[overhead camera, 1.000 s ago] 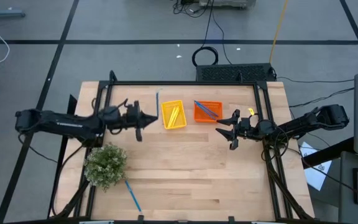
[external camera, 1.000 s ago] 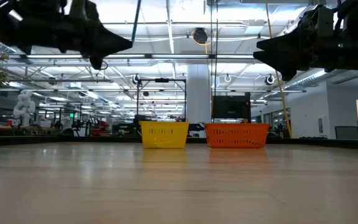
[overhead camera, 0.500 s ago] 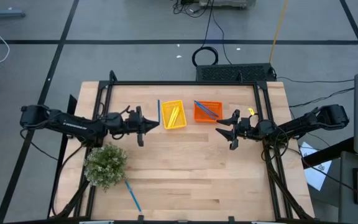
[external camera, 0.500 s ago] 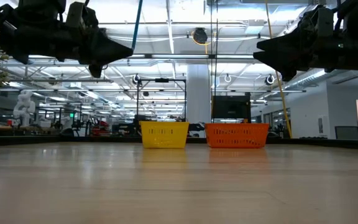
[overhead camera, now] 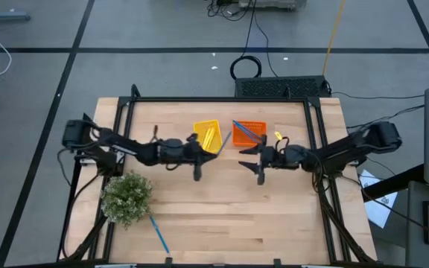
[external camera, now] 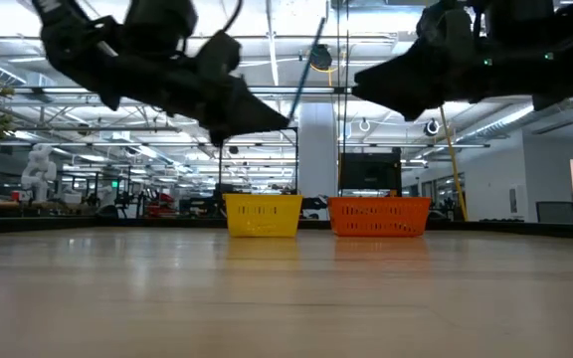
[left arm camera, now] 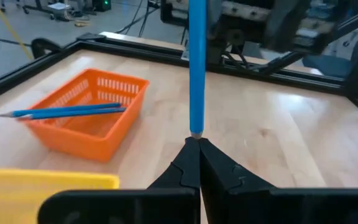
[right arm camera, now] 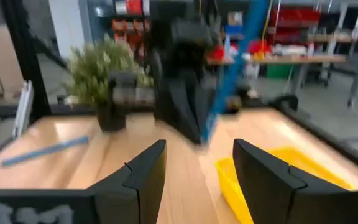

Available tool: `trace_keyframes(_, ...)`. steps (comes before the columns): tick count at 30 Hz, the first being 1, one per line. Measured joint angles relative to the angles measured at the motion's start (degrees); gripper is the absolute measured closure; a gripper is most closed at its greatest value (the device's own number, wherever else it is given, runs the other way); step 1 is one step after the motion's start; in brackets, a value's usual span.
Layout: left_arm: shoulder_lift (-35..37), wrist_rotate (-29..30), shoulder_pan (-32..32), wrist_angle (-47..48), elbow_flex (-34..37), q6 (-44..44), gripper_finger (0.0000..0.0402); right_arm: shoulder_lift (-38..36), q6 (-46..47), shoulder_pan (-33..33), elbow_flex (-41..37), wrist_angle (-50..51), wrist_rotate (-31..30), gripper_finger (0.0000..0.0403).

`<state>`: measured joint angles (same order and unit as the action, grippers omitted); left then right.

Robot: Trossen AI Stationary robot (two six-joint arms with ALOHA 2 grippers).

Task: Sort pens & pencils
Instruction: Put the top blue pencil into the orange basket

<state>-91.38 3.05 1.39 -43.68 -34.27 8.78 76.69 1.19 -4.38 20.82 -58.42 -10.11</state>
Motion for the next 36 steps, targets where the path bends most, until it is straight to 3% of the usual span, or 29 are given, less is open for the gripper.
trace_keyframes(7, -6.8, 0.0, -2.1, 0.1, -7.3, -1.0, 0.0402, 7.4, 0.1, -0.6, 0.2, -15.6, 0.0, 0.0227)
trace_keyframes(31, -11.4, 0.0, -4.1, 0.8, -10.6, -1.2, 0.0401, 9.3, 8.4, 0.1, 2.4, -19.1, 0.1, 0.0227)
trace_keyframes(36, -11.4, 0.0, -4.1, 0.7, -10.6, -1.2, 0.0401, 9.3, 8.6, 0.1, 2.4, -18.4, 0.1, 0.0247)
